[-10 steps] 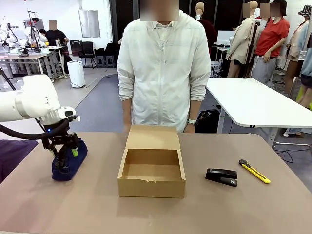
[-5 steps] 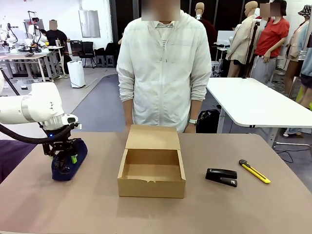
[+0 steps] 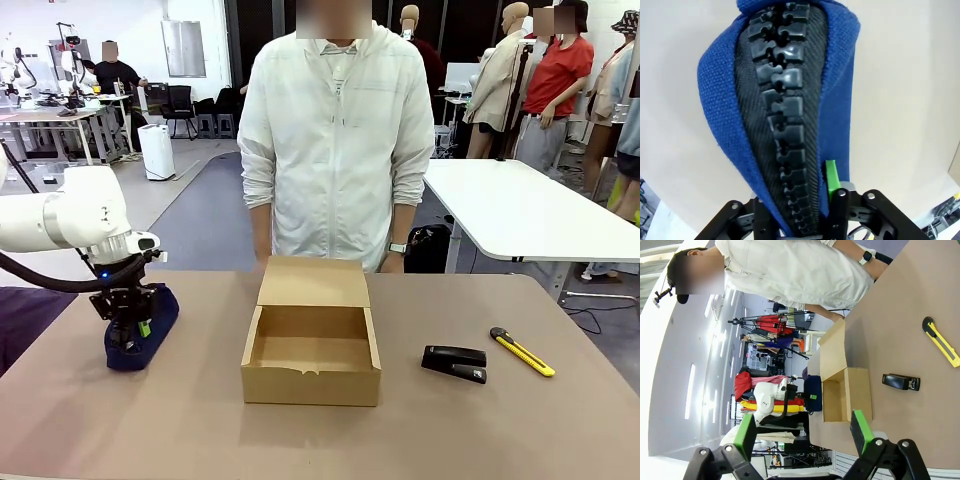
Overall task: Pack the items into the box.
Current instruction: Pick up the item specified by the human and place it in the Mailer Box.
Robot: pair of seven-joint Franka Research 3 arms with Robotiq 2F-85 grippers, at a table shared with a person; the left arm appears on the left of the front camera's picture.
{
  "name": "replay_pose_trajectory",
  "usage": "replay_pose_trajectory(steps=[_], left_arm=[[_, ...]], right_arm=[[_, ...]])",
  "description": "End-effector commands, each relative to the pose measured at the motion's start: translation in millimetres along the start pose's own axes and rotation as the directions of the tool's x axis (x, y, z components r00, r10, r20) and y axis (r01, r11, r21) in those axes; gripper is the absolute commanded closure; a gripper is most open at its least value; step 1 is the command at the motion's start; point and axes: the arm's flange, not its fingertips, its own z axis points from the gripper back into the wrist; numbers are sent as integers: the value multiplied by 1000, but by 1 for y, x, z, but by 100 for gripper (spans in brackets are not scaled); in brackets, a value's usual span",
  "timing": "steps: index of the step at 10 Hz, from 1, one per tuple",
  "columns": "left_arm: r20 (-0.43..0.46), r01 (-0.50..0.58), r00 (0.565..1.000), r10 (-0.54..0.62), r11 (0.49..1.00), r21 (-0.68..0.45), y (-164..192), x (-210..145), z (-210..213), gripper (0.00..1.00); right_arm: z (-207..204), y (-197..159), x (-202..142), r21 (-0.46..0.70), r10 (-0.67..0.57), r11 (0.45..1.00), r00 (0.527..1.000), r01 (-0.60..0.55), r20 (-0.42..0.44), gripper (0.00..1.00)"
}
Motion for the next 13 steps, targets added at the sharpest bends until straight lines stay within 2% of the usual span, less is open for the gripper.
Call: replay_pose_trajectory(steps=[1,6,7,9,10,11,12,13], left_arm=[[23,-11,1000,11,1000,-5,-4,-5,8,100],[67,-9,998,8,1000,12,-7,-21,32,100],[32,29,999,-28,999,-35,-5,-39,69,100],[-42,-36,999,31,991,-128,2,-92,157,100],[74,-274,952,298,933,-234,-9,-113,182,100],[44,-248,963,264,941,-232,-16,-138,196,100],[65,-265,956,285,938,-226,-21,-155,200,100],[37,-203,975,218,950,-237,-26,-178,199,100]], right_arm=[[-2,3,2,22,8,1000,1000,-8,13,0],[-2,3,2,22,8,1000,1000,-8,13,0],[-2,3,2,22,8,1000,1000,-8,13,0],[-2,3,2,22,8,1000,1000,-8,13,0],[-2,3,2,22,8,1000,1000,-8,13,0],[-2,3,2,22,8,1000,1000,-8,13,0],[-2,3,2,22,8,1000,1000,-8,13,0],[-2,3,2,22,8,1000,1000,-8,13,0]])
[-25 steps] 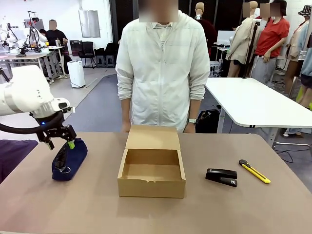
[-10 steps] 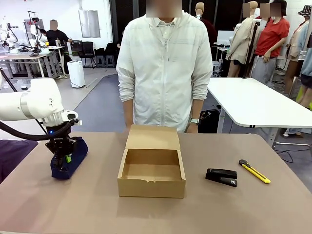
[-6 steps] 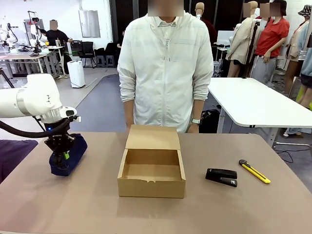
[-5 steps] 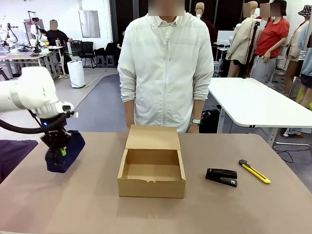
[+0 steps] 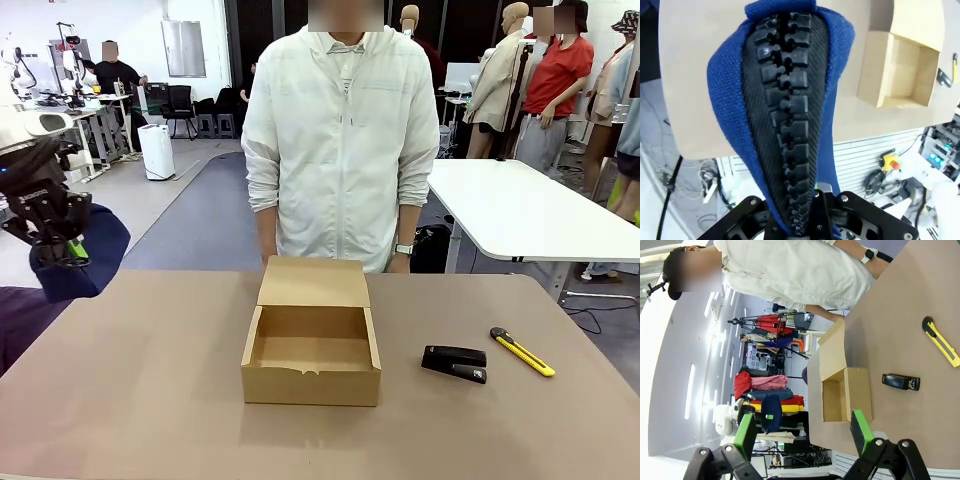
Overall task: Pack the items into the box.
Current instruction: Pick up the item specified by the human and place it in the Mailer Box.
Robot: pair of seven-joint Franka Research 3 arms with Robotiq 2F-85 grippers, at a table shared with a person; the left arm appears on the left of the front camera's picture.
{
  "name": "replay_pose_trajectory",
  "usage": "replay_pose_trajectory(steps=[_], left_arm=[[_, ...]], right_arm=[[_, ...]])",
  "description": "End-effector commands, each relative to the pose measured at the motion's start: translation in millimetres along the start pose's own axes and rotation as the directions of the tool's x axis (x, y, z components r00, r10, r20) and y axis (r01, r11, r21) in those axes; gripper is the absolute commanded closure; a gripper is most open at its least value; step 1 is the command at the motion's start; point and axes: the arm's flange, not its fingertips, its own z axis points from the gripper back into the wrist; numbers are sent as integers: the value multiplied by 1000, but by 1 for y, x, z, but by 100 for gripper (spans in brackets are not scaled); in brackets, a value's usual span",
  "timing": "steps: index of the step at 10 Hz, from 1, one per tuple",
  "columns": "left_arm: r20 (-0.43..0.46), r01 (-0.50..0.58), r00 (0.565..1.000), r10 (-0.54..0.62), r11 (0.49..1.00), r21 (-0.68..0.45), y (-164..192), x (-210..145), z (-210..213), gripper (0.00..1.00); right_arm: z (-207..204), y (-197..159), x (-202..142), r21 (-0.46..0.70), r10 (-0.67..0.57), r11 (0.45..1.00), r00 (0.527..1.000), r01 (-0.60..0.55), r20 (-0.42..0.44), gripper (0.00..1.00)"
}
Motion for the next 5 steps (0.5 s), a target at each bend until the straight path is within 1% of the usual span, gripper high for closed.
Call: replay_pose_trajectory(steps=[1,2,5], left_arm=[[87,48,995,-53,997,61,6,-26,-27,100],[0,0,1000,0,1000,0,0,0,0,100],[0,0,1000,0,1000,0,0,0,0,100]], right_arm=[[-2,3,2,24,8,1000,1000,-8,14,0],[-2,3,2,24,8,1000,1000,-8,14,0],[-2,3,2,24,8,1000,1000,-8,14,0]])
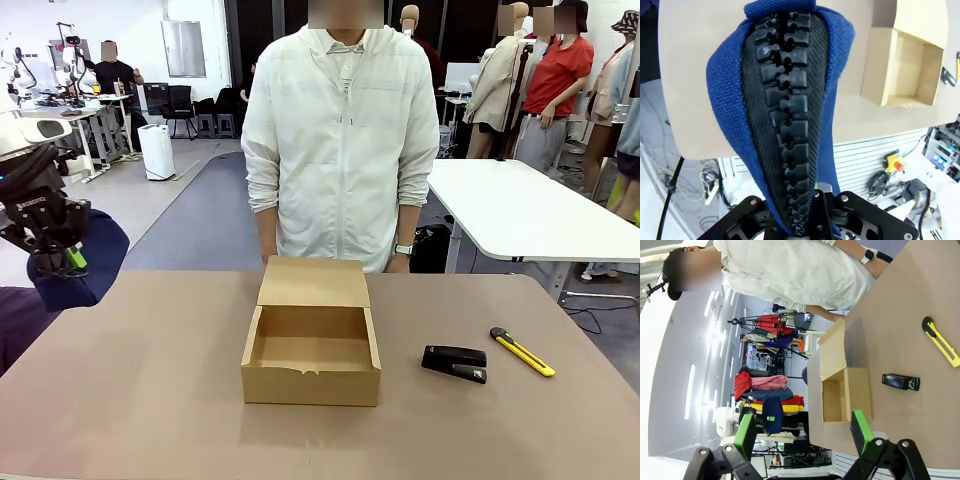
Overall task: Pack the items into the box.
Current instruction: Pick up the item specified by the human and place it in the Mailer Box.
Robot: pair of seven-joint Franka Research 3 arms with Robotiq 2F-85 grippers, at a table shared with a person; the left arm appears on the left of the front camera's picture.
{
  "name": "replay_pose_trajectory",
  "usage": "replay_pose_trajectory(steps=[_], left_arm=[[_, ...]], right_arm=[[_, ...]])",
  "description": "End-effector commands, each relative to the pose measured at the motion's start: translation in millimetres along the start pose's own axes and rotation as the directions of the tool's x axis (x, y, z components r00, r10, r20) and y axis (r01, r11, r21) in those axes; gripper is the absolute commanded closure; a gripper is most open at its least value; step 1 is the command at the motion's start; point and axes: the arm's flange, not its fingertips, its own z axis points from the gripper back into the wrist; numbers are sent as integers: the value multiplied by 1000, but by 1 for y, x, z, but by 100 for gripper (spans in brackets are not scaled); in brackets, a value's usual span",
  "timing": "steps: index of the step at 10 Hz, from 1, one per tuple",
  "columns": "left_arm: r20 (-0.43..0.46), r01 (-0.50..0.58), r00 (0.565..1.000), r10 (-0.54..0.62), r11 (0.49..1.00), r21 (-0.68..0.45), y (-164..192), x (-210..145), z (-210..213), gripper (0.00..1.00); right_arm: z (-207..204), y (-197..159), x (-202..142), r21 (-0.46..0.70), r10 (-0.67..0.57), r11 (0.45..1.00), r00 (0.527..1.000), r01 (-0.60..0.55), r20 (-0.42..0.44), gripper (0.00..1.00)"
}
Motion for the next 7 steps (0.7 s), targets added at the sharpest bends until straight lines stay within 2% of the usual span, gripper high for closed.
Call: replay_pose_trajectory(steps=[1,2,3,4,5,6,7], left_arm=[[-11,-6,1000,6,1000,-15,-1,2,8,100],[0,0,1000,0,1000,0,0,0,0,100],[22,68,997,-69,996,57,-40,-11,-9,100],[34,276,959,-280,957,90,-90,-23,-17,100],[-7,551,833,-553,830,89,-137,-31,-26,100],[-61,771,635,-770,628,103,-187,-36,-43,100],[-101,879,467,-879,448,165,-228,-40,-63,100]], right_arm=[[-2,3,2,25,8,1000,1000,-8,13,0],[-2,3,2,25,8,1000,1000,-8,13,0],[-2,3,2,25,8,1000,1000,-8,13,0],[-2,3,2,25,8,1000,1000,-8,13,0],[-2,3,2,25,8,1000,1000,-8,13,0],[-2,3,2,25,8,1000,1000,-8,13,0],[-2,3,2,25,8,1000,1000,-8,13,0]])
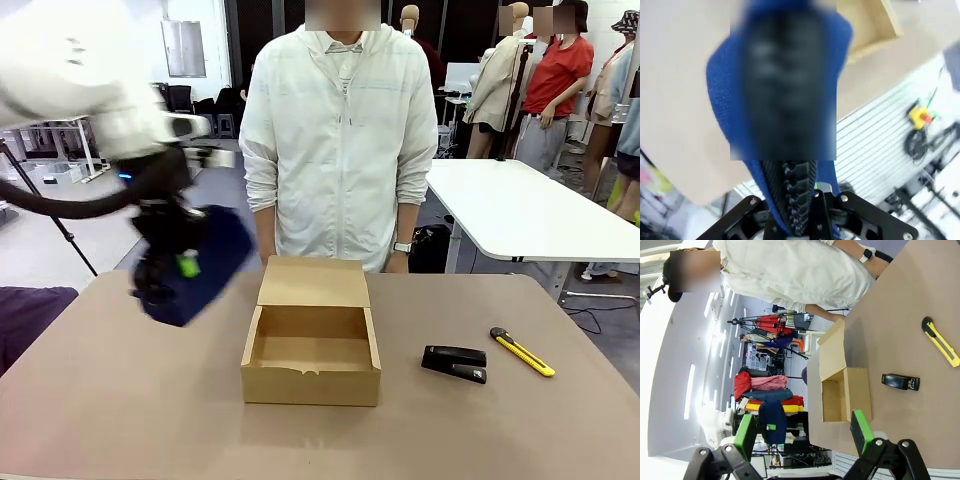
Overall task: Pack the items into the box.
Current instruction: Pick up the item specified by the human and place it in the Mailer Box.
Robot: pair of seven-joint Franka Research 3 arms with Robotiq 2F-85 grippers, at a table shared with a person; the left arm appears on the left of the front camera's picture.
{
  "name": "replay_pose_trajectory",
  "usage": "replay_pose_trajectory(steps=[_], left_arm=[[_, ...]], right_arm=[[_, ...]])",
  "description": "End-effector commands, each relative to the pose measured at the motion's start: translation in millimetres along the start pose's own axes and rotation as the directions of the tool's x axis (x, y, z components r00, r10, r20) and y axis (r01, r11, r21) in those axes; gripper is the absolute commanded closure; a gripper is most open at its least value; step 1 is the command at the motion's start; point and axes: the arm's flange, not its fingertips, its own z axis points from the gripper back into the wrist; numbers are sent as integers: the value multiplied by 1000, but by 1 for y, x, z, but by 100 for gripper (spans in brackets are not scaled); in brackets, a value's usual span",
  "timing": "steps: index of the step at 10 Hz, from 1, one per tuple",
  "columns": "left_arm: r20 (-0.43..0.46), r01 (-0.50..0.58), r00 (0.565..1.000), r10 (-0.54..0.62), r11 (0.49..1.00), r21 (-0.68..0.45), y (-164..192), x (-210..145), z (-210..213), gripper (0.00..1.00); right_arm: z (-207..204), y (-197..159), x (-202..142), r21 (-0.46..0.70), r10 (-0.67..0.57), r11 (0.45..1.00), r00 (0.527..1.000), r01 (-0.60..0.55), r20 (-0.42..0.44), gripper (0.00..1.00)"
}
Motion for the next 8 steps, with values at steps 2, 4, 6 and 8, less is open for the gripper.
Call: replay_pose_trajectory(steps=[2,4,6,8], left_arm=[[-32,833,550,-834,546,85,-58,62,-44,100],[1,926,360,-933,358,118,-91,92,-74,100],[-8,854,503,-864,496,159,-94,113,-75,100],[-59,748,663,-746,657,93,-110,97,-91,100]], right_arm=[[-2,3,3,26,7,1000,1000,-7,12,0],[-2,3,3,26,7,1000,1000,-7,12,0],[-2,3,3,26,7,1000,1000,-7,12,0],[-2,3,3,26,7,1000,1000,-7,12,0]])
